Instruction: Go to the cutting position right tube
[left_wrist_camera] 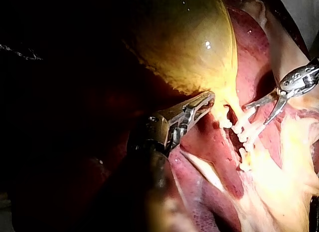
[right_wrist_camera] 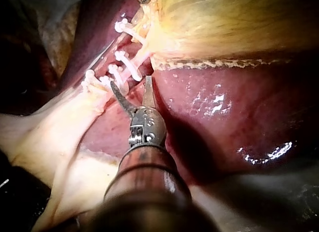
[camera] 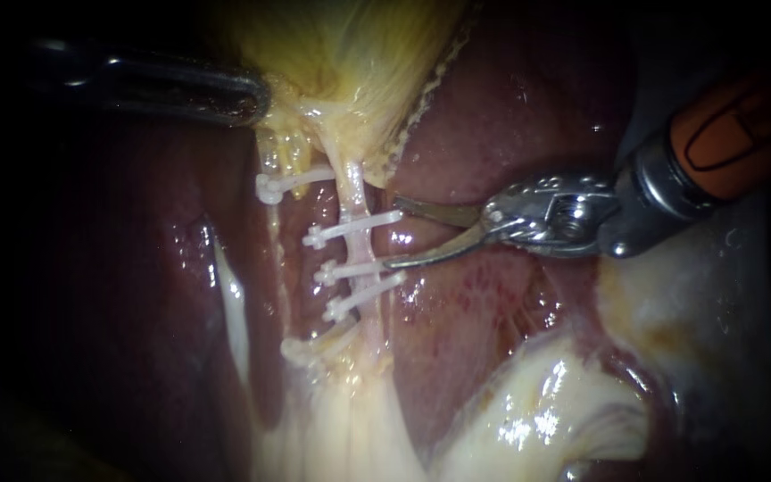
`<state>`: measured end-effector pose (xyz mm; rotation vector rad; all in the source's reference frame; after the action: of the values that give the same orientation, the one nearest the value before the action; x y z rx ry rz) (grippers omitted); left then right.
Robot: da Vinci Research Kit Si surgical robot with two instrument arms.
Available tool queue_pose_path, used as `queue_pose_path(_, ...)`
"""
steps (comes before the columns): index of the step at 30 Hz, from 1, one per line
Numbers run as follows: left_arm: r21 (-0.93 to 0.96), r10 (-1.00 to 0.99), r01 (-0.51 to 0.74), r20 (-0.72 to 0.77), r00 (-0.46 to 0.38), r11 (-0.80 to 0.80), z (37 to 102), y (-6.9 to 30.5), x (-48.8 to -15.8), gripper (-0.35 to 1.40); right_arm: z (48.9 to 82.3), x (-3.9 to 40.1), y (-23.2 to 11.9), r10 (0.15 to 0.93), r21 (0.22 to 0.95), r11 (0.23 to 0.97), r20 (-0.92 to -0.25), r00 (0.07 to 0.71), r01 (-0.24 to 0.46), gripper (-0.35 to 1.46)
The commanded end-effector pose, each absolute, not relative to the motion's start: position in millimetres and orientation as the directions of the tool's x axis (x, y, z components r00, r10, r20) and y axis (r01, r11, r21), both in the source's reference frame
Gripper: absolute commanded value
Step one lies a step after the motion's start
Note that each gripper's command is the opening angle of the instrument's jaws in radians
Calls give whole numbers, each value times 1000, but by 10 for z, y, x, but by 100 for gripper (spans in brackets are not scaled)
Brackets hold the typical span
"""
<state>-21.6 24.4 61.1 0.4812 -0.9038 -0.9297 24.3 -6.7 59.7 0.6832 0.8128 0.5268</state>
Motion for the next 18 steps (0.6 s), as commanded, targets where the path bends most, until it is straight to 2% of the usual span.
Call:
queue_pose_path(1, 699, -845, 476, 452, 285, 534, 611, 244, -216, -35, 600, 246, -68, 661, 730, 664, -471, 585, -163, 120)
queue_pose_path(8, 699, -845, 476, 452, 285, 534, 611, 244, -217, -35, 610, 263, -69, 679, 760, 632, -446, 583, -153, 120)
queue_pose_path(14, 699, -845, 476, 452, 285, 534, 611, 244, -217, -35, 621, 287, -74, 707, 819, 566, -422, 567, -97, 123)
queue_pose_path(18, 699, -846, 476, 452, 285, 534, 611, 244, -217, -35, 631, 301, -82, 714, 831, 551, -418, 561, -82, 128)
